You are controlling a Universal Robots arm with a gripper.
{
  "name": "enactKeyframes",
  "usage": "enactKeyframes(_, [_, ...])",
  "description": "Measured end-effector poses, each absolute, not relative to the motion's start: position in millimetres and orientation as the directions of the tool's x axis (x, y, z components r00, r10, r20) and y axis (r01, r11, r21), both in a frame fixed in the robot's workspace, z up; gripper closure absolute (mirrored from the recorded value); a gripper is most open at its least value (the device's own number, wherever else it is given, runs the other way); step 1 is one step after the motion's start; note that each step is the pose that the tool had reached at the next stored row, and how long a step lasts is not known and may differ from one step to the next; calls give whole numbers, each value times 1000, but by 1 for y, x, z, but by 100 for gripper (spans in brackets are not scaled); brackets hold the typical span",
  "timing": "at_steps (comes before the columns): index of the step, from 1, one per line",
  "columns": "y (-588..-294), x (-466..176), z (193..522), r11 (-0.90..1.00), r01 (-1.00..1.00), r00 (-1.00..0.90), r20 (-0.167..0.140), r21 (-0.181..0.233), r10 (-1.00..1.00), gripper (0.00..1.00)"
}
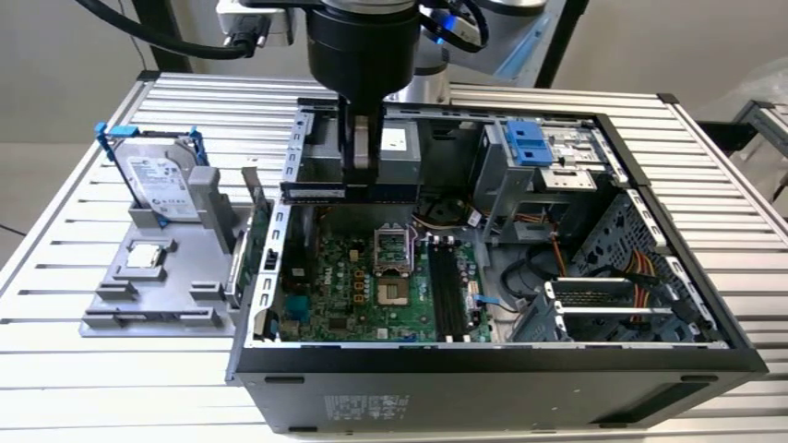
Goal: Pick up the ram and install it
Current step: 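Pick up the ram and move it above insertion slot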
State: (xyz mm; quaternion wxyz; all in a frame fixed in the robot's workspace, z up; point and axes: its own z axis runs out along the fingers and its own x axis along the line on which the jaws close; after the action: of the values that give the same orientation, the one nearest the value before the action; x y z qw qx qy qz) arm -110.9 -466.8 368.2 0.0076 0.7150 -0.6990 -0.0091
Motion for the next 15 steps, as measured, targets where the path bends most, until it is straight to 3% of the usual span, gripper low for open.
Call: enactKeyframes(15, [-467, -86, 368, -17, -1000, 16, -2, 24, -1000, 100])
